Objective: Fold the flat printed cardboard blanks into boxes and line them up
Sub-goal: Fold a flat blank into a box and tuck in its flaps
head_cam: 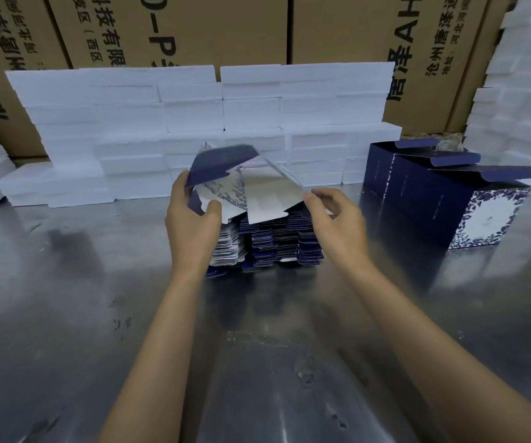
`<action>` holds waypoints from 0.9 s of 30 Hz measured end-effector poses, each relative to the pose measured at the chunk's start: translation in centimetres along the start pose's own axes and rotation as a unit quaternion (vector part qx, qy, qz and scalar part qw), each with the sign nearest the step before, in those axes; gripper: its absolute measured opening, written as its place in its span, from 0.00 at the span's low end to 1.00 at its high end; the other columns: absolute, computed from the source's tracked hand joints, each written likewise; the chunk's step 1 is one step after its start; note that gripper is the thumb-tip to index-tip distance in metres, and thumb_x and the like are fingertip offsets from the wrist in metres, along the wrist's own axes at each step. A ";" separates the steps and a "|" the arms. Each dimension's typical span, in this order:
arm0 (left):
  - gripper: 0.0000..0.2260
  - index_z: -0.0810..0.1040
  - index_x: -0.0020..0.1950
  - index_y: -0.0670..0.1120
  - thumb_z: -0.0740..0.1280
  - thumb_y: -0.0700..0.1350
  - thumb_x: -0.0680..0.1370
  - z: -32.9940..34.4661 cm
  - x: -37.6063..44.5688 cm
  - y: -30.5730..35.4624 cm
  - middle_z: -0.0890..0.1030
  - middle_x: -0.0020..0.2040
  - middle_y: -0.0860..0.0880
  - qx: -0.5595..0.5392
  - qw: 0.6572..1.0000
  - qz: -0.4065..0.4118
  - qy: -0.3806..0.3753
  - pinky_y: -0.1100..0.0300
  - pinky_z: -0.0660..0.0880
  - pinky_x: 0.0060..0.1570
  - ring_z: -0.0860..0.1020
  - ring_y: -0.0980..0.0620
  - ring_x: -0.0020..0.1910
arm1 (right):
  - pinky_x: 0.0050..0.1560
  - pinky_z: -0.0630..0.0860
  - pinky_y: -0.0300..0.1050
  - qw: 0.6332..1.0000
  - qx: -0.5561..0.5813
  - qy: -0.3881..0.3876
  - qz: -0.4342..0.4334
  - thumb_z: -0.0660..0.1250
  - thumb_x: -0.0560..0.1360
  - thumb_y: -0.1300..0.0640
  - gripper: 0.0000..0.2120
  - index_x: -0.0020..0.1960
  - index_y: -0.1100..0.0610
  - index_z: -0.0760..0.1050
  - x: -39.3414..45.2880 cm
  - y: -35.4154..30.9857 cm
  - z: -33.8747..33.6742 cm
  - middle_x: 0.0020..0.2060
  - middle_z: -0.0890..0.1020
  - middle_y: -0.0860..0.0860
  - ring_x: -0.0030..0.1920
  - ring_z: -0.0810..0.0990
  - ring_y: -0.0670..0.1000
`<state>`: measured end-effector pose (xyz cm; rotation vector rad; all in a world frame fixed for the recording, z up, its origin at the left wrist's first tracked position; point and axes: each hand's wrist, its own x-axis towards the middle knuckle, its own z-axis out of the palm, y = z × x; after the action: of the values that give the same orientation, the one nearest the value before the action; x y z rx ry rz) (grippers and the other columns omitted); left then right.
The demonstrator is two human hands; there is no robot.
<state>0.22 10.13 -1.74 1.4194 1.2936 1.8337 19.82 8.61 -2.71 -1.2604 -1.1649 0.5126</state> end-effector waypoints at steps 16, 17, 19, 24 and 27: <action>0.32 0.75 0.72 0.46 0.56 0.27 0.71 2.9 -1.8 1.9 0.73 0.74 0.51 0.214 0.880 0.370 -0.209 0.44 0.62 0.75 0.65 0.47 0.77 | 0.57 0.81 0.52 0.895 0.347 -0.184 0.212 0.68 0.79 0.44 0.23 0.69 0.55 0.78 2.0 -1.0 -5.1 0.62 0.84 0.54 0.60 0.84 0.55; 0.28 0.78 0.70 0.47 0.58 0.30 0.73 3.0 -1.7 1.9 0.74 0.73 0.50 0.237 0.870 0.364 -0.231 0.43 0.60 0.76 0.65 0.47 0.77 | 0.56 0.82 0.53 0.902 0.332 -0.158 0.228 0.69 0.80 0.48 0.20 0.69 0.56 0.78 2.3 -0.8 -5.2 0.60 0.85 0.54 0.58 0.85 0.55; 0.20 0.81 0.64 0.51 0.63 0.41 0.74 2.9 -1.7 1.9 0.73 0.74 0.53 0.230 0.890 0.286 -0.270 0.44 0.54 0.77 0.62 0.52 0.78 | 0.52 0.84 0.55 0.899 0.336 -0.126 0.250 0.70 0.79 0.54 0.17 0.66 0.57 0.79 2.7 -0.3 -5.4 0.56 0.86 0.55 0.55 0.86 0.56; 0.26 0.68 0.76 0.52 0.69 0.44 0.79 1.4 -0.2 1.5 0.70 0.74 0.53 0.062 0.987 0.075 -0.127 0.54 0.68 0.72 0.69 0.59 0.72 | 0.48 0.84 0.52 0.900 0.337 -0.147 0.234 0.72 0.76 0.54 0.15 0.62 0.57 0.81 2.1 1.3 -5.6 0.57 0.86 0.55 0.55 0.86 0.56; 0.24 0.72 0.72 0.50 0.73 0.44 0.77 -0.4 1.0 0.8 0.81 0.62 0.54 -0.049 0.981 -0.074 -0.173 0.69 0.78 0.50 0.81 0.64 0.56 | 0.53 0.83 0.52 0.898 0.340 -0.173 0.220 0.73 0.74 0.53 0.22 0.66 0.57 0.79 1.2 2.5 -5.0 0.60 0.85 0.54 0.59 0.85 0.56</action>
<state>-0.33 10.42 -0.61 1.4663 1.0853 1.4543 25.40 8.00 -3.91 -0.8173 -0.8472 1.3979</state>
